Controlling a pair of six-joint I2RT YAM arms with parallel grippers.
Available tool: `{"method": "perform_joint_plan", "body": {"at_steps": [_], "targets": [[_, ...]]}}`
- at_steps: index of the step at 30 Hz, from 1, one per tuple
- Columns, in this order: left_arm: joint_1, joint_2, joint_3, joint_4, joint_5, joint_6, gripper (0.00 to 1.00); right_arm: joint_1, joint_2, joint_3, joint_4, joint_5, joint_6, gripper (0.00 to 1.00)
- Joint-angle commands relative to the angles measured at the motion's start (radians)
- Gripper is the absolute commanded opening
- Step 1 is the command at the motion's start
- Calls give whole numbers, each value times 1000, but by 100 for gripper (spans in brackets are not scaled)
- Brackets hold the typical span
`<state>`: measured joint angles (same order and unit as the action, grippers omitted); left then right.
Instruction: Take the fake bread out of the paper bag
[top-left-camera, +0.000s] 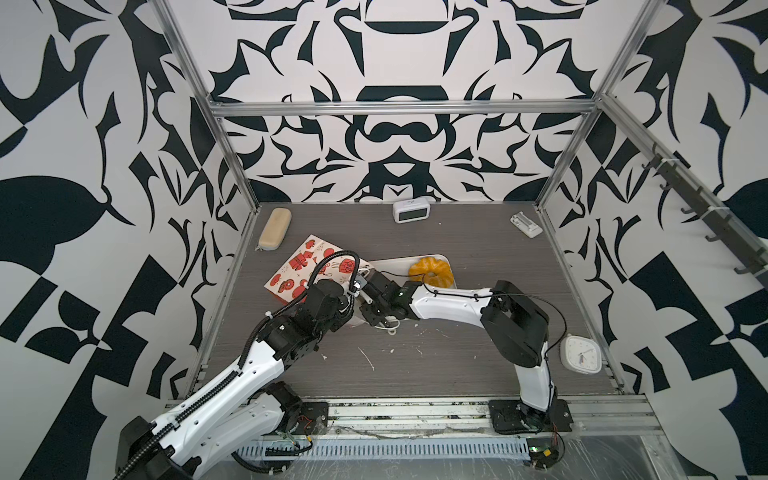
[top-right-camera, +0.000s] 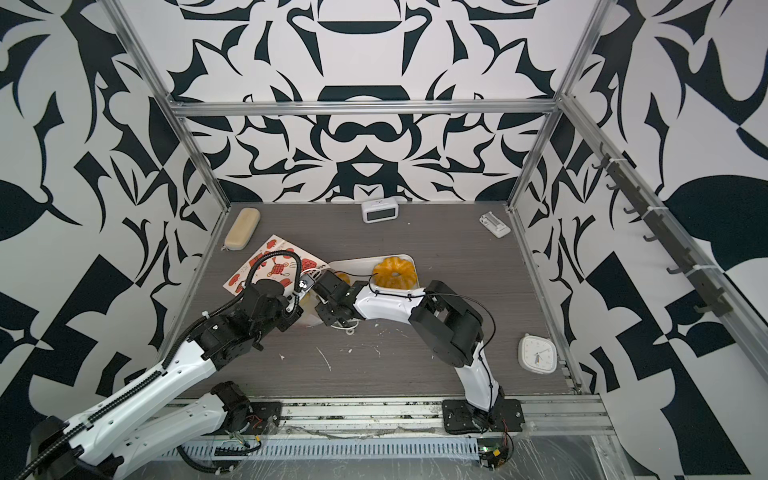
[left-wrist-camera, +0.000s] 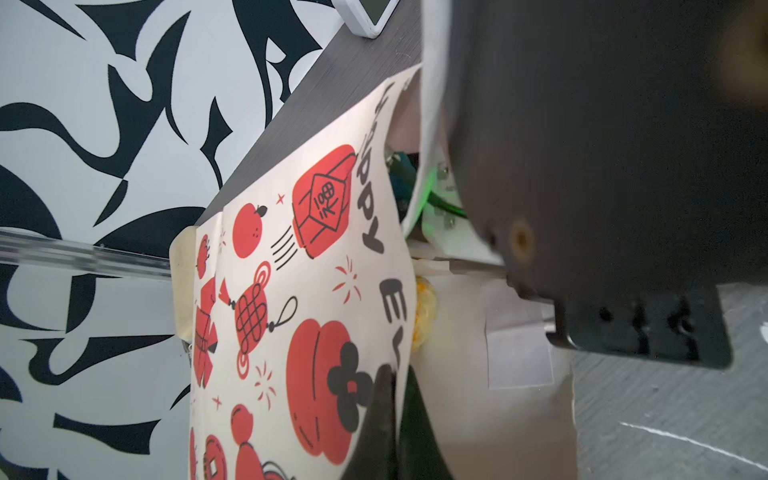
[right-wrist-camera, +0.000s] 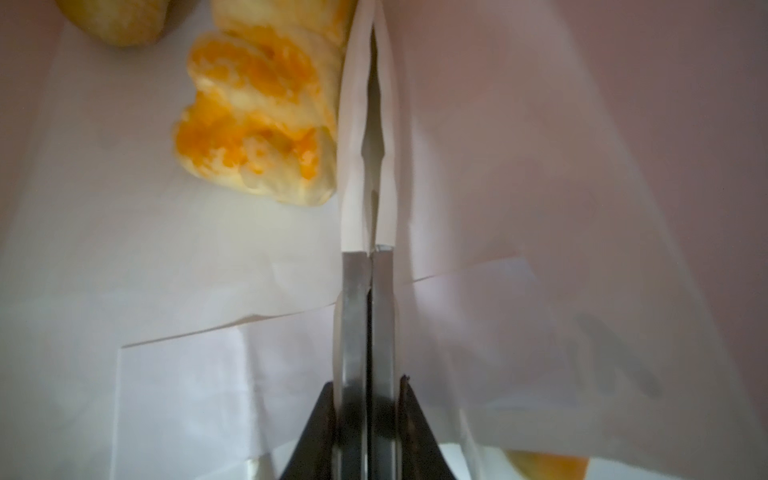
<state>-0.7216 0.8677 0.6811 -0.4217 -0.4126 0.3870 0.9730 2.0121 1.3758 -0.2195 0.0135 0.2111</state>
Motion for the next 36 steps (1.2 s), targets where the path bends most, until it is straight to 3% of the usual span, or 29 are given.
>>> {"method": "perform_joint_plan", "body": {"at_steps": [1,10,36], "targets": [[-18,-9,-14,4,64,15,0,-24,-19,74,79,-84,-89,2],[-18,44,3,19,79,12,0,-95,-13,144,15,-270,-161,0],[-18,73,-3,32,102,-3,0,-115,163,400,-24,-293,-58,0]]}}
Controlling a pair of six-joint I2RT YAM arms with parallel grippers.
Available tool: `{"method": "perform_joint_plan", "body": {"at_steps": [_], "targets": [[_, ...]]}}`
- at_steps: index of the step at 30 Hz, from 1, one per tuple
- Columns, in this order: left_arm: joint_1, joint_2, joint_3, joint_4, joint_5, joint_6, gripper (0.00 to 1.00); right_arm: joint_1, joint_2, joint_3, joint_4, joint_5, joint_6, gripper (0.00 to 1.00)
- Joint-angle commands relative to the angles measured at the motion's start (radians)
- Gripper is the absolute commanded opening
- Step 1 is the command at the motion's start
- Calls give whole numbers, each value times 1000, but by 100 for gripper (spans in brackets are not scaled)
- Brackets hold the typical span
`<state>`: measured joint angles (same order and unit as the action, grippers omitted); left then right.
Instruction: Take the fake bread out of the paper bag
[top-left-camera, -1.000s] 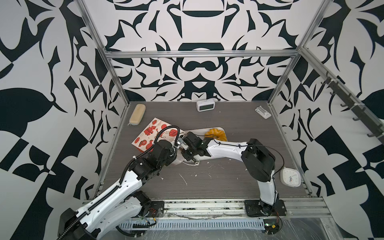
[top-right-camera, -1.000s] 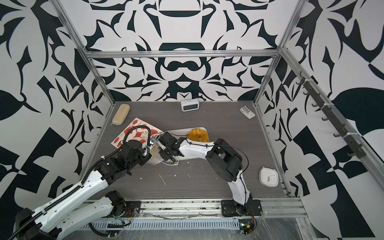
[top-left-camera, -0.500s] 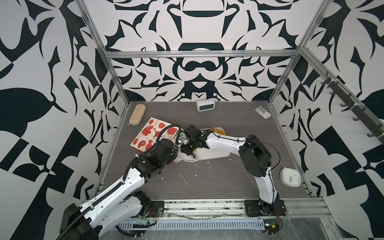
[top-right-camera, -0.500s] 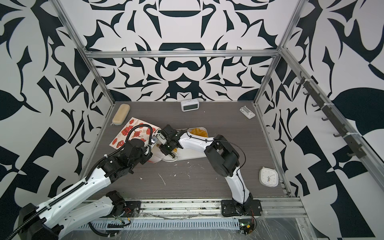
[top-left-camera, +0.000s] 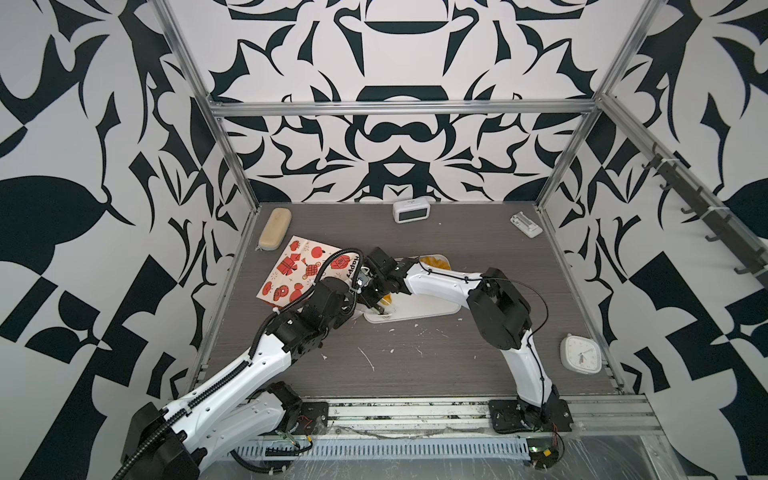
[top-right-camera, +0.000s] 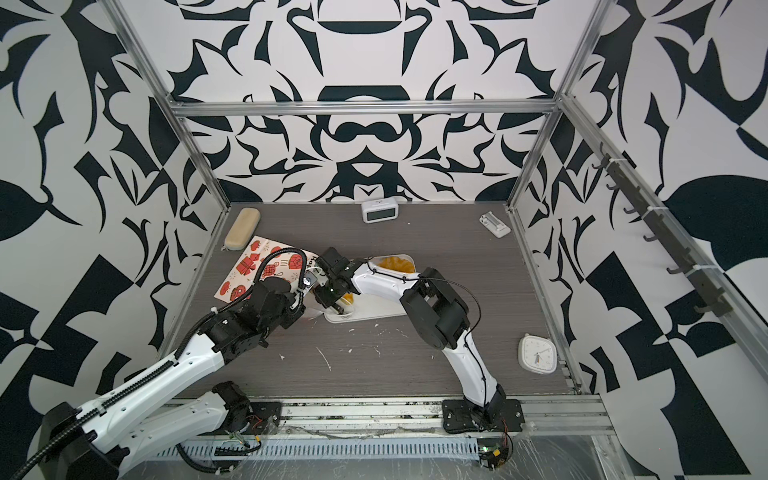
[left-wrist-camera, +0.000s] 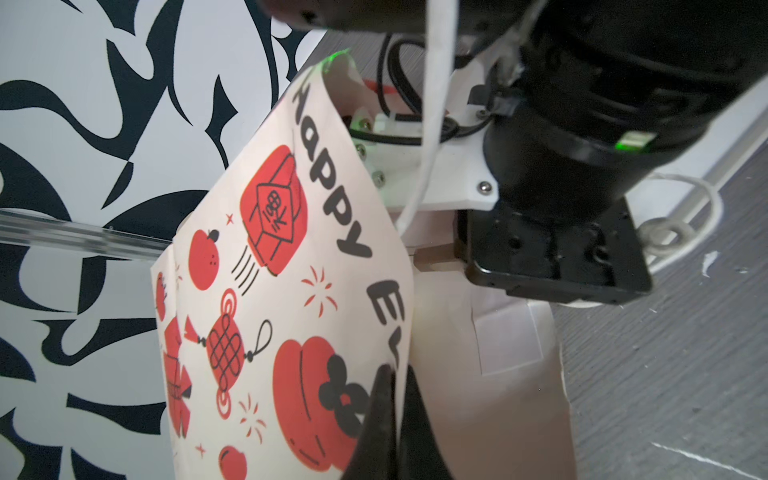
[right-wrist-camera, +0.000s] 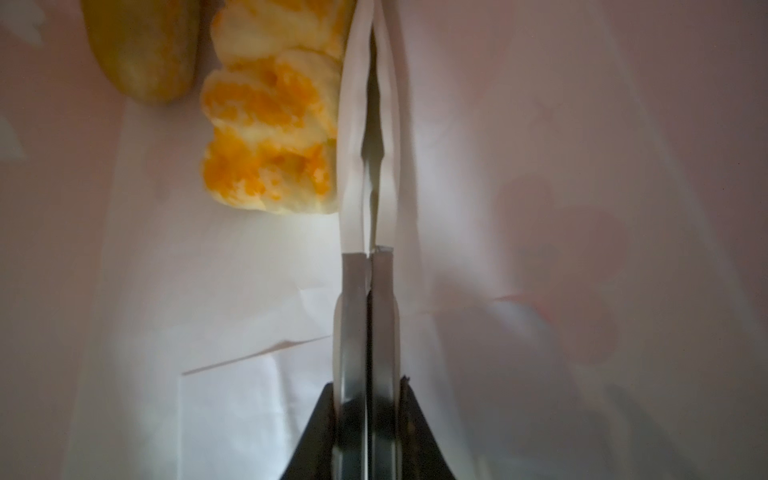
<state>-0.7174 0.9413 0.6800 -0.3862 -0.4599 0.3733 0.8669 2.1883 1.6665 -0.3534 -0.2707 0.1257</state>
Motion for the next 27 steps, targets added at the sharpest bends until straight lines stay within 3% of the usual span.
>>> {"method": "perform_joint_plan", "body": {"at_steps": [1,8,13,27], "targets": [[-22,0,-1,-5,150,11,0,-9,-5,125,99,-16,31,0],[-22,-12,-4,-9,142,13,0,-37,37,228,8,-75,22,0],[-22,-12,4,-13,124,33,0,-31,3,149,15,-45,14,0],[-22,53,51,17,12,183,0,130,-220,-244,256,315,226,0]]}}
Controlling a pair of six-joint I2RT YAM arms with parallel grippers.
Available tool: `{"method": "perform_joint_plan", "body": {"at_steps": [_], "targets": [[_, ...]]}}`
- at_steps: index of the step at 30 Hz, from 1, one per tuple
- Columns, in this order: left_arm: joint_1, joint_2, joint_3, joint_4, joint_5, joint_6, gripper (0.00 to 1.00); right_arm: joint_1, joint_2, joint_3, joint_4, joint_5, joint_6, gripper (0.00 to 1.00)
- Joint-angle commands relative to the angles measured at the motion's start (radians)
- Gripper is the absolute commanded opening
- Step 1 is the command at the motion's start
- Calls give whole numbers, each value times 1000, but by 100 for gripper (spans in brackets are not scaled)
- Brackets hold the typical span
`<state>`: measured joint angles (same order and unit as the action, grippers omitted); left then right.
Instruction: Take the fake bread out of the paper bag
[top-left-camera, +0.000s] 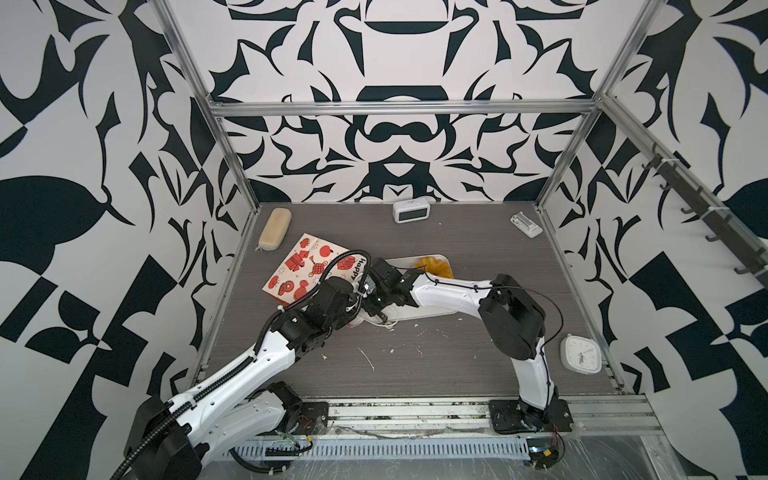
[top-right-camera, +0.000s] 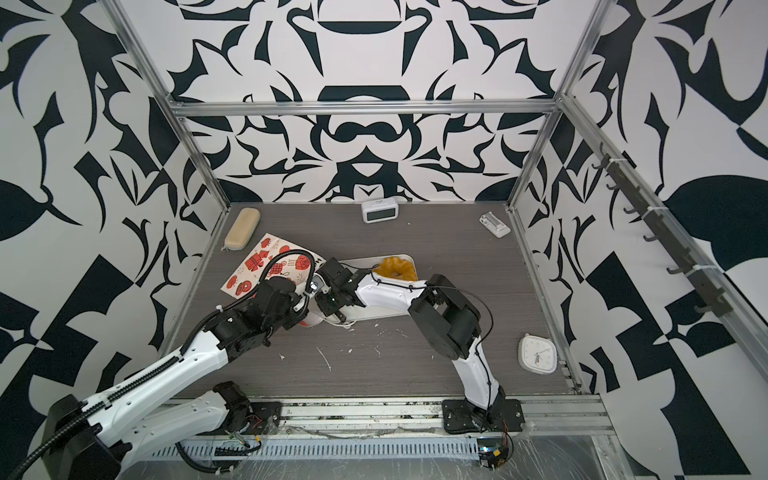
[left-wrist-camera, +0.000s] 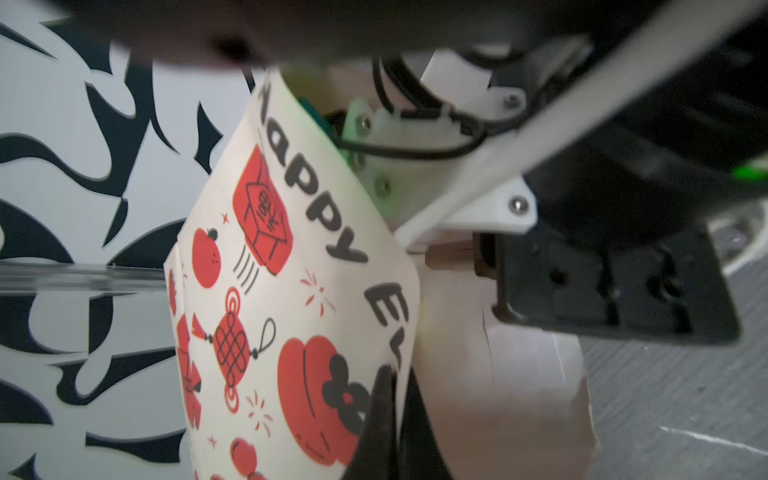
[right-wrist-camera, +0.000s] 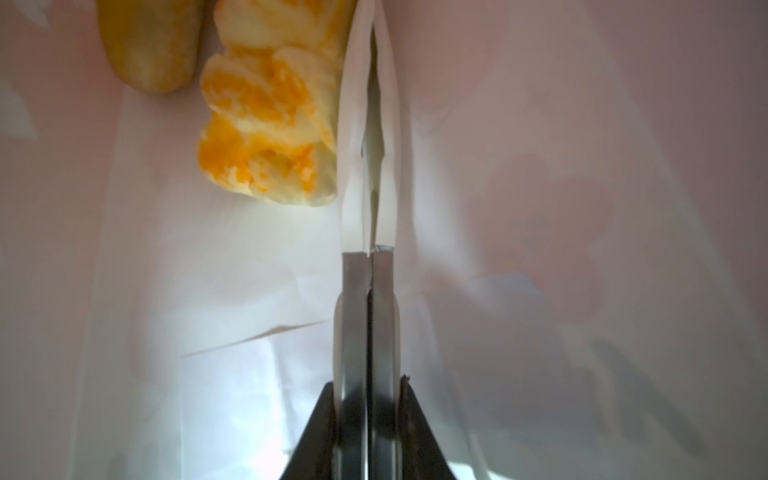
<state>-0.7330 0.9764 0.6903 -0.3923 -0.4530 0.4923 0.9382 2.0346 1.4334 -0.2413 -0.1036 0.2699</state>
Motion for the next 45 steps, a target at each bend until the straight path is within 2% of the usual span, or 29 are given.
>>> {"method": "perform_joint_plan", "body": {"at_steps": [1,5,17,23,28,37,45], "targets": [[-6,19,44,24,0,75,0,71,-66,-17,150,158,99,0],[-6,14,54,22,-37,106,0,90,-30,-13,170,149,139,0],[-6,-186,-2,57,-137,-59,0,50,-49,27,134,4,199,0],[-6,-121,59,31,-176,-104,0,61,-70,48,43,-4,172,0],[-6,-74,68,67,-176,-76,0,83,-96,24,6,30,174,0],[-6,-94,33,99,-141,-72,0,102,-127,-5,-1,89,186,0],[-4,-55,191,-71,-189,-205,0,131,-209,-72,-13,118,180,0]]}}
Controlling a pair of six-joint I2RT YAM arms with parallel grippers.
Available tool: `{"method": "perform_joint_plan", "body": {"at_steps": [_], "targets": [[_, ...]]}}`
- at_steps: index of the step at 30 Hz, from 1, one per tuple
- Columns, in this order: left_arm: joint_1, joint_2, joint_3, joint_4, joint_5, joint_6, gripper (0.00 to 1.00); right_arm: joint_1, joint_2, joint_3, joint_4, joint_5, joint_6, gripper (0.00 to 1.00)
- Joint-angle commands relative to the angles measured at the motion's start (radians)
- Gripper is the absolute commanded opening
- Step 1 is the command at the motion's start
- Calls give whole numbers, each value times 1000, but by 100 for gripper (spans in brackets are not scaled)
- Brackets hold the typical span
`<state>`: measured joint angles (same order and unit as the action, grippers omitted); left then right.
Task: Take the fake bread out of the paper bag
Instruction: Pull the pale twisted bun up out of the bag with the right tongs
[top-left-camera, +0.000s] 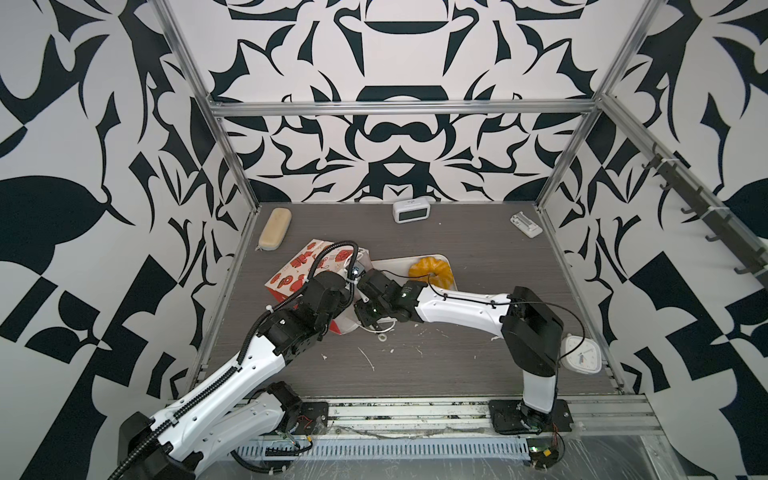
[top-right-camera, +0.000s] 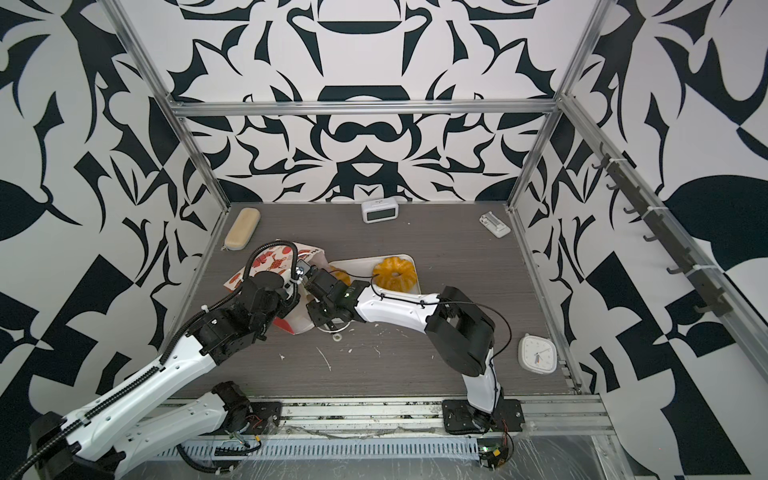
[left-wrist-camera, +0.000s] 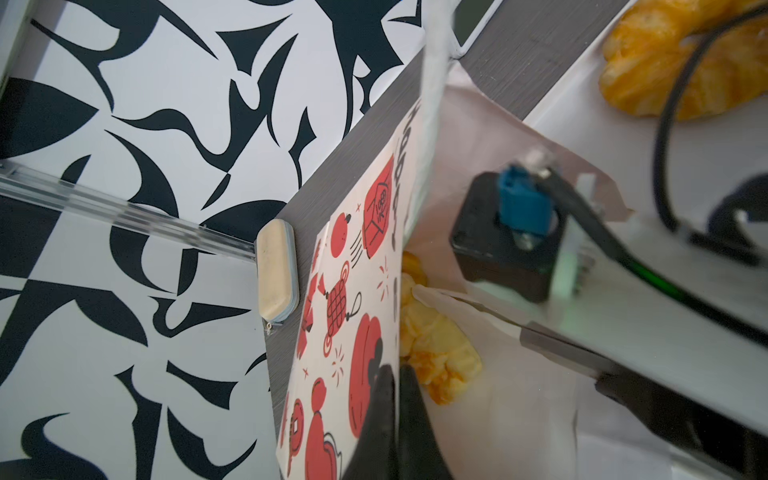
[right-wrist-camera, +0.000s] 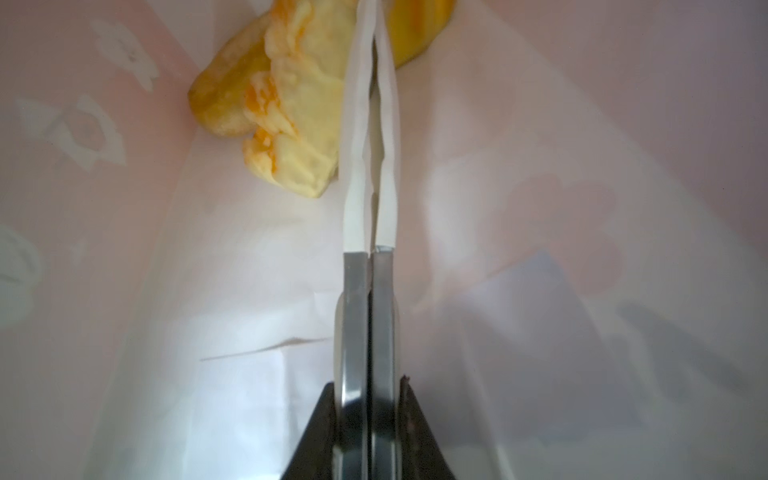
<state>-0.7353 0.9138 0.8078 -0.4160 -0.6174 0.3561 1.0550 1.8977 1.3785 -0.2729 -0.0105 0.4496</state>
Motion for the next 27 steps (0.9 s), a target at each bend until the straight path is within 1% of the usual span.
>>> {"method": "perform_joint_plan", "body": {"at_steps": [1,4,7,11,17,23,27], "targets": [[-1,13,87,-59,-31,-79,0,22,-85,-29,14,28,2,0],[0,17,117,-74,-31,-104,0,51,-140,-73,4,70,-2,0],[-1,28,157,-114,-12,-128,0,77,-211,-127,4,152,2,0],[-1,41,180,-151,-4,-150,0,93,-317,-221,53,248,8,0],[-1,33,196,-186,22,-192,0,113,-438,-328,132,313,-10,0],[-1,38,220,-211,23,-228,0,145,-503,-377,169,362,-45,0],[-1,54,241,-231,25,-254,0,168,-553,-428,217,426,-50,0]]}}
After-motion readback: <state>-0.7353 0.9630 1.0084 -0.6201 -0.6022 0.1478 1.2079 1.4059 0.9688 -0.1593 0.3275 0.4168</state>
